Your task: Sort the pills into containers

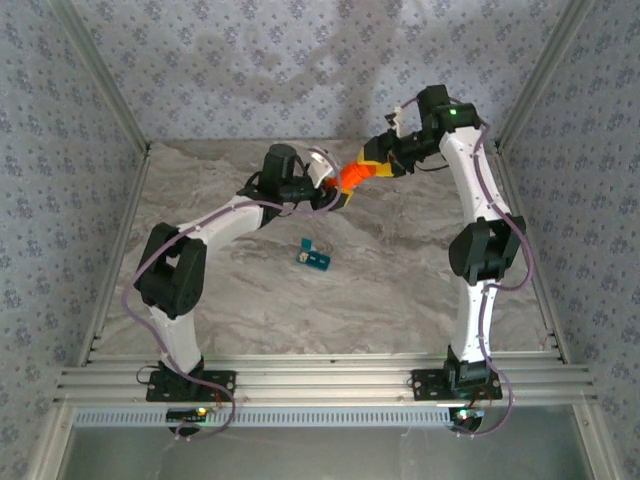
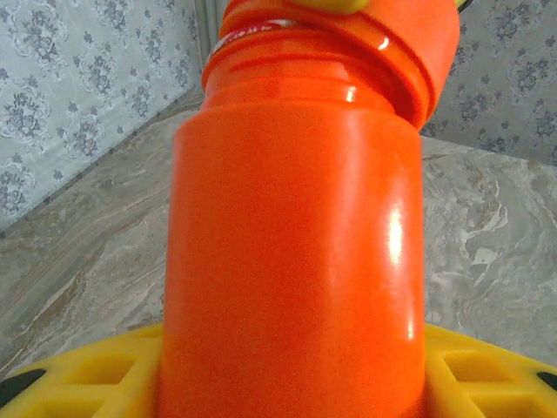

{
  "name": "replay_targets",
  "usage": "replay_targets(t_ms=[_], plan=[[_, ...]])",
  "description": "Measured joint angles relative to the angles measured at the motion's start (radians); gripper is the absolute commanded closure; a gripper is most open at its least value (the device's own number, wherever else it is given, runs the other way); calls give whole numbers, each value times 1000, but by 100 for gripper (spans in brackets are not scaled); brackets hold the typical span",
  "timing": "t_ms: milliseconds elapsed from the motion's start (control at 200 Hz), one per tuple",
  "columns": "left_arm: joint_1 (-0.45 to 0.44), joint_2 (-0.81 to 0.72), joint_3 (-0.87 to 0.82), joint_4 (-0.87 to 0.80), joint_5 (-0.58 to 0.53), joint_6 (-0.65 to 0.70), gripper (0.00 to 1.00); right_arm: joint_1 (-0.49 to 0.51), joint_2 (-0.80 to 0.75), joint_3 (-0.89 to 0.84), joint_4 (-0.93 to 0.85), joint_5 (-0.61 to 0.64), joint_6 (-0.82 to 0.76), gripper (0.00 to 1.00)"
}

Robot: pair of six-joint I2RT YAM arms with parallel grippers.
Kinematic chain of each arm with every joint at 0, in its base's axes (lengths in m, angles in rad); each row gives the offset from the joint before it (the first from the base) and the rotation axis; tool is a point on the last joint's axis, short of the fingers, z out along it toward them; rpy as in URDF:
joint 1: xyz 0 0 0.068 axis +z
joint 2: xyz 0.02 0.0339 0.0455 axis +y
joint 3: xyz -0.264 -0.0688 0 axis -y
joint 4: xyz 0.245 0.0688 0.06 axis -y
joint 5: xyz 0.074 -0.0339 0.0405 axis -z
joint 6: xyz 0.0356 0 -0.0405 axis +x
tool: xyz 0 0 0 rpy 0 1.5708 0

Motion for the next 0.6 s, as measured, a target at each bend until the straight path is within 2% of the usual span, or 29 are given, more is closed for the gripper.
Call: replay_targets(t_ms=[415, 600], plan=[[2, -2, 35, -92, 66, 44, 100, -5, 0, -11, -34, -46, -20, 74], [8, -4, 79, -213, 111, 98, 100, -14, -19, -66, -39, -94, -27, 74]])
